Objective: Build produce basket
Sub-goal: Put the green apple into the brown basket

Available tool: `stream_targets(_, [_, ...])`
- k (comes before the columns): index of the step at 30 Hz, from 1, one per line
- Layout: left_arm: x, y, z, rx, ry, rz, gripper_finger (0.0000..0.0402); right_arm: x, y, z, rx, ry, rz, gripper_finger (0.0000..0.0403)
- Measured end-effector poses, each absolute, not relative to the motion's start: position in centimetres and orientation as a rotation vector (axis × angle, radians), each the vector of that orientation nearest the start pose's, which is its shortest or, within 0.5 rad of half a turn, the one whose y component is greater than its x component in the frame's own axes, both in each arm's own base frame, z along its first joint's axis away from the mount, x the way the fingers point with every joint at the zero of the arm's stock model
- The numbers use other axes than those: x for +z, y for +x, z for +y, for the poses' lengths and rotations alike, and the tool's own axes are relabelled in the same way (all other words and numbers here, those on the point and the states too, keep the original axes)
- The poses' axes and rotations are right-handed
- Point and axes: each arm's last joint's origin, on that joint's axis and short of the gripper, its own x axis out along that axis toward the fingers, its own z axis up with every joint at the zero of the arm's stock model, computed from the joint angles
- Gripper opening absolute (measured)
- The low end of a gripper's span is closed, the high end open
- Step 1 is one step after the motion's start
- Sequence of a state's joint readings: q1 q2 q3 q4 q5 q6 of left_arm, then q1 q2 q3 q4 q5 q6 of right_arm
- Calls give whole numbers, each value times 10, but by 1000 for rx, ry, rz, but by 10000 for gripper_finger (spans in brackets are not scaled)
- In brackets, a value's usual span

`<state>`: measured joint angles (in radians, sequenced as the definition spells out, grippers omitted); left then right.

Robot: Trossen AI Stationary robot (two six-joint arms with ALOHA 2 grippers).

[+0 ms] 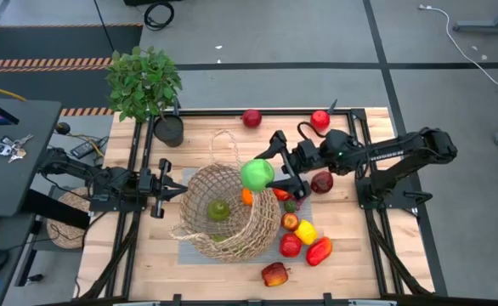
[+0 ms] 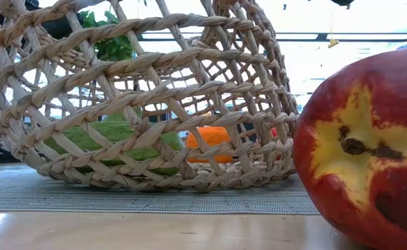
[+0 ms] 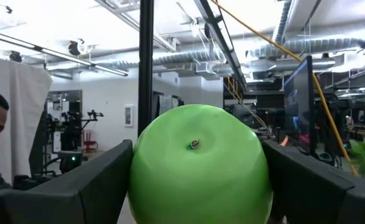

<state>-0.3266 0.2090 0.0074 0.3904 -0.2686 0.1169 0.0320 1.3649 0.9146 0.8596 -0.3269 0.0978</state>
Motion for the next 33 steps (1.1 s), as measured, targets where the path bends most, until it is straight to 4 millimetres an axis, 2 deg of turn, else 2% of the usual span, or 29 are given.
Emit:
stream_targets(6, [186, 105, -27, -47, 61, -183, 36, 339, 311, 27, 357, 39, -358, 347])
stream_targets(9, [186, 105, -27, -47, 62, -180, 35, 343, 323, 31, 368, 46, -338, 347])
stream_targets(15, [186, 105, -27, -47, 61, -183, 28, 357, 357, 43, 372, 20, -174, 347])
stream_targets(19, [186, 105, -27, -47, 61, -183, 32, 370, 376, 54, 345, -77, -118, 347])
stream_targets(24, [186, 105, -27, -47, 61, -183, 36, 374, 396, 71, 279, -218, 26, 347])
stream_targets(29, [186, 105, -27, -47, 61, -183, 29, 384, 402, 95, 210, -394, 129, 347])
stream_targets(33, [186, 105, -27, -47, 61, -183, 30, 385, 402, 110, 202, -506, 135, 347])
